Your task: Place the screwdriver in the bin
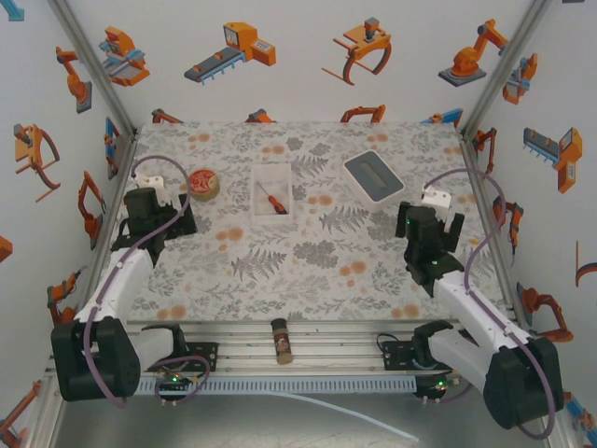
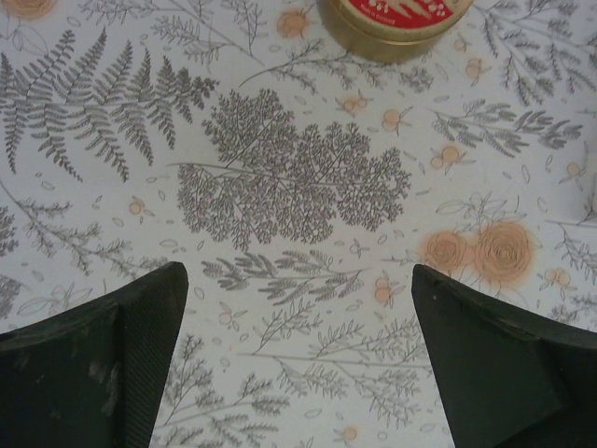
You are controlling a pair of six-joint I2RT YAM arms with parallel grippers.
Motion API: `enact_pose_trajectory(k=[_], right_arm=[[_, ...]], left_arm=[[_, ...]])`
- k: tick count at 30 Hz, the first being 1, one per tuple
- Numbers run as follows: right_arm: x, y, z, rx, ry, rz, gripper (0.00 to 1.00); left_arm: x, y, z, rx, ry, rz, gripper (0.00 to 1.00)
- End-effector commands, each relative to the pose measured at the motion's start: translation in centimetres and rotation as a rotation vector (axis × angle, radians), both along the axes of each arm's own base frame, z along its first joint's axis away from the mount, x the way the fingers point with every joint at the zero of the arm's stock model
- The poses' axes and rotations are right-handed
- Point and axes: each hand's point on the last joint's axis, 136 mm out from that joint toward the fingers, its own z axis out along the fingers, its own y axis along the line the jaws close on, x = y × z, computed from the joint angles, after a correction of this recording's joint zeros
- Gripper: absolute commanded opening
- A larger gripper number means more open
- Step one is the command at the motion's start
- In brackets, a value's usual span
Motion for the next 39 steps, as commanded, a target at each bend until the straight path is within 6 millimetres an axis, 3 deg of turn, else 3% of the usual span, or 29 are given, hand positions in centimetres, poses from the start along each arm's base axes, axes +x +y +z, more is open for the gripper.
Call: enact_pose_trajectory(k=[1,4,7,15,21,28,32,35,39], right_arm=[[1.2,-1.1,-0.3,0.022,-0.106,0.041,1.00],[1.7,-2.2,-2.5,0.062,-0.132,0.034,1.00],[2.1,-3.0,-3.9,0.077,-0.138,0.022,1.00],[4.7,-1.8,-4.5,0.106,-0.171,0.131,1.00],[5.9,-1.2,-7.3,0.096,-0.152,0.173,1.00],[6.7,-1.0,-7.4,0.127,-0.141,0.206,1.00],[7.9,-0.1,-7.8,0.152,-0.077,0.268,1.00],[7.9,-0.4,-8.0,0.184,-0.071,0.279,1.00],[7.9,-0.3,-8.0,0.180,-0.069,0.283,0.99]], left_arm=[[1.7,-1.3,2.7,-0.074,-0.228,-0.056,0.97],[1.2,-2.4,2.3,-0.085,-0.334,-0.123,0.97],[0.8,-2.9,0.8,-0.074,-0.320,-0.165,0.97],[0.8,-2.5,-1.6,-0.051,-0.359,-0.157,0.97],[2.2,-1.8,-2.8,-0.016,-0.370,-0.147,0.97],[2.9,-1.7,-5.2,-0.025,-0.367,-0.141,0.97],[3.5,-1.7,-5.4,-0.027,-0.324,-0.144,0.97],[4.7,-1.9,-5.8,-0.035,-0.269,-0.162,0.97],[4.7,-2.1,-6.0,-0.004,-0.254,-0.149,0.97]])
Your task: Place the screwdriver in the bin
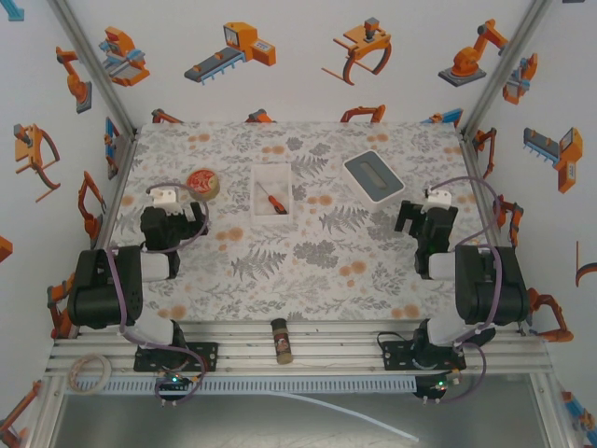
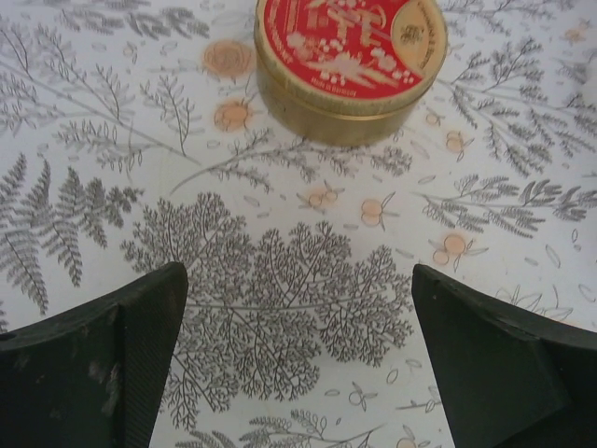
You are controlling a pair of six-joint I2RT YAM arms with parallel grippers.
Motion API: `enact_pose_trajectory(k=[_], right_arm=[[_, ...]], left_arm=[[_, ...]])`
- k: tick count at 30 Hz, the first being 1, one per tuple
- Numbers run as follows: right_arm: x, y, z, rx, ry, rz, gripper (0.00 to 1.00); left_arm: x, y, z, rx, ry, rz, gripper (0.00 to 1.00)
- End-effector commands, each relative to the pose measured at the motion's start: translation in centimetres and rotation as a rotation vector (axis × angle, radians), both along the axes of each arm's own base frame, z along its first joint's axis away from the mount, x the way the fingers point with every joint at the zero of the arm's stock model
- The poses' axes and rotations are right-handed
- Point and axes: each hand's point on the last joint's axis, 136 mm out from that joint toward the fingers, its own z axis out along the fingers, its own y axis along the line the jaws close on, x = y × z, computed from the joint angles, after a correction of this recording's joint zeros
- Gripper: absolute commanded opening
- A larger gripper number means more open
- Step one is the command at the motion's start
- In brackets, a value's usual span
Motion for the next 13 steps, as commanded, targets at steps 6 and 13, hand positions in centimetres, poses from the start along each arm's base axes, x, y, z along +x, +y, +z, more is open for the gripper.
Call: enact_pose_trajectory(k=[6,13], right_arm=[[0.14,0.43,-0.01,0.006,0.008,0.032,0.99],[0.22,0.48,0.05,0.007,0.009,0.035,0.99]], left_arm=[[0.07,0.01,-0.44,0.029,0.031,0.001,0.97],[0.08,0.00,-0.43,0.028,0.031,0.001,0.97]])
